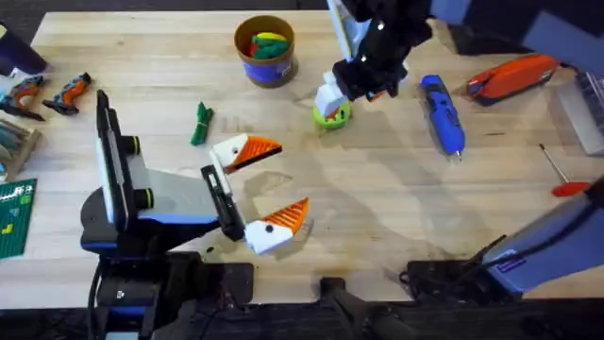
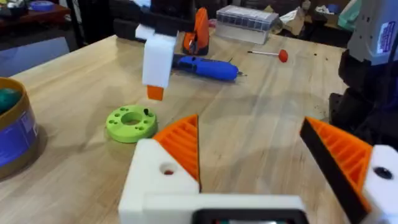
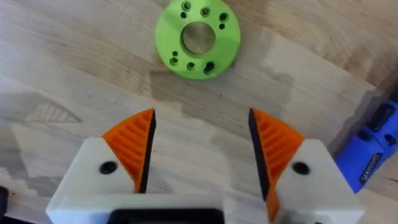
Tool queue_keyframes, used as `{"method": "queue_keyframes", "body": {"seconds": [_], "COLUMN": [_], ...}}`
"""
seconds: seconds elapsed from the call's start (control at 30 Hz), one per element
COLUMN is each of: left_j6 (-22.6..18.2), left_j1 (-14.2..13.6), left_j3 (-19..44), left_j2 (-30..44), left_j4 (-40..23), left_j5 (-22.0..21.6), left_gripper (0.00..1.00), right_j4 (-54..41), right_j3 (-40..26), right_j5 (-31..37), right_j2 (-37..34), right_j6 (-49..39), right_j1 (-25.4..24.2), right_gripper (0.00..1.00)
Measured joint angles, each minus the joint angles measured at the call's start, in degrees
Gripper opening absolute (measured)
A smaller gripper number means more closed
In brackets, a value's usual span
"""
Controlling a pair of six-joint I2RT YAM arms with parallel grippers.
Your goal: Pick up the gripper from the table and insert it into the empty holder that is missing its gripper. Then pick up a screw, insert it into the mounting hole, and use the screwdriver to tighten it. Finally, clean up the table by picking up the vegetable and placing it into the bucket.
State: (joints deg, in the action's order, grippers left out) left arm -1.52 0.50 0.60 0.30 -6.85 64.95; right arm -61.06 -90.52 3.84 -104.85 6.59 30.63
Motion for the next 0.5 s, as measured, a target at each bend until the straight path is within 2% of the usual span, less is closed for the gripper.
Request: {"method": "queue_keyframes", "body": {"seconds": [0.5], "left_j6": [0.0], "left_j1": [-0.01], "left_j3": [0.0], "left_j2": [0.0], "left_j4": [-0.02], "left_j5": [0.0], "left_gripper": [0.986], "right_j4": [3.3], "right_j3": [0.0], "right_j5": [0.0], "right_j2": [-6.93], "right_j6": [-0.66], "right_j1": [-0.37], "right_gripper": [0.81]}}
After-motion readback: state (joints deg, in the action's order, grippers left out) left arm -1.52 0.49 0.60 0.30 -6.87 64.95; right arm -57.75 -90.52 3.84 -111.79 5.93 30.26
